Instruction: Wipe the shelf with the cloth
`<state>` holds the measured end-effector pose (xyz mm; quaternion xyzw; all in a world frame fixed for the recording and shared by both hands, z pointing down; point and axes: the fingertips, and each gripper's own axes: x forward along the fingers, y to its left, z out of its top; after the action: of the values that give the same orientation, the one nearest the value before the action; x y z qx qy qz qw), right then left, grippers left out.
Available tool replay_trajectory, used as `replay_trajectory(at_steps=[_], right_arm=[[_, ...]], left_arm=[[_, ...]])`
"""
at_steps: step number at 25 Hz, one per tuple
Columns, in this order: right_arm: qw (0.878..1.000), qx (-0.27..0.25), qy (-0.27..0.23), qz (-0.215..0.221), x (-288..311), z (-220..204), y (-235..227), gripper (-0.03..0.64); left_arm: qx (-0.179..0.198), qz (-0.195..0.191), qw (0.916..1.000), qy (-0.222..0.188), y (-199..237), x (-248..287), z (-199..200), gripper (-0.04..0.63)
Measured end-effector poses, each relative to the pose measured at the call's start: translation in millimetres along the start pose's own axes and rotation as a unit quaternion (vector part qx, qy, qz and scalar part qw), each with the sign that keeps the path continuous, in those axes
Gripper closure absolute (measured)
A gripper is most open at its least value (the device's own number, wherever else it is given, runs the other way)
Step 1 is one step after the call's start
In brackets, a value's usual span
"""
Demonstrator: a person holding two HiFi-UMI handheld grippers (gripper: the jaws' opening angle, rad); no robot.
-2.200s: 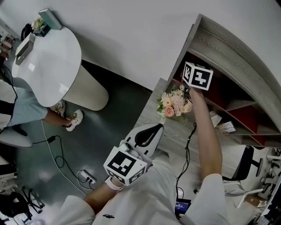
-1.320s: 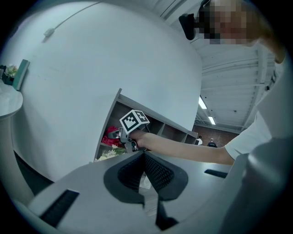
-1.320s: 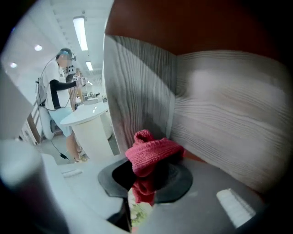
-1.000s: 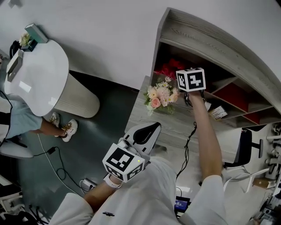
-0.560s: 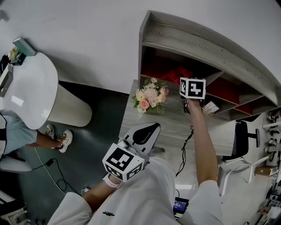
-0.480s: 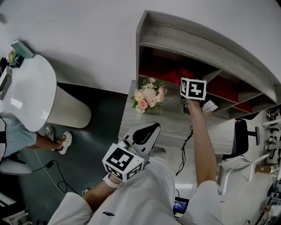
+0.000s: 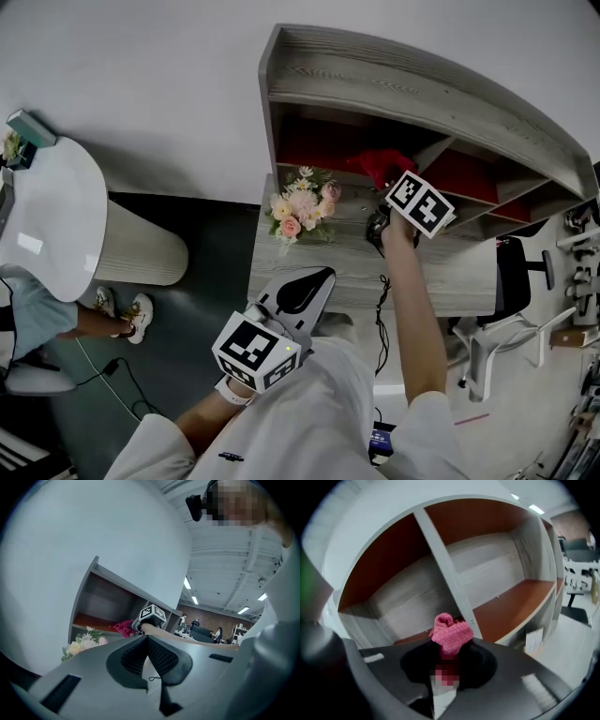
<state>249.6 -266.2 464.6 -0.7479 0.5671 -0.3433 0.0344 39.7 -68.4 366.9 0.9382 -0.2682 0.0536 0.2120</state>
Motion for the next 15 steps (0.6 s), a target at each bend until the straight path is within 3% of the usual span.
replay_trajectory(at_steps=[3,11,15], right_arm=[[0.998,0.062,-0.032,0.008,-5.2,8.1,-0.4,0.534],[0.988,0.115,-0.089,0.043,-17.0,30.8,9.3,0.534],[0.978,0.165,-0.106,0.069,-23.0,44.8,15.5,0.534]], left_arm=[[0.004,0.001,1.0000,0.002,2.4,0.7,1.9,0.595],[0.001,0.006,1.0000,-0.003,5.6,-5.7,1.7,0.595],[0.003,0.006,1.0000,-0.003,5.4,-8.1,2.0,0.595]])
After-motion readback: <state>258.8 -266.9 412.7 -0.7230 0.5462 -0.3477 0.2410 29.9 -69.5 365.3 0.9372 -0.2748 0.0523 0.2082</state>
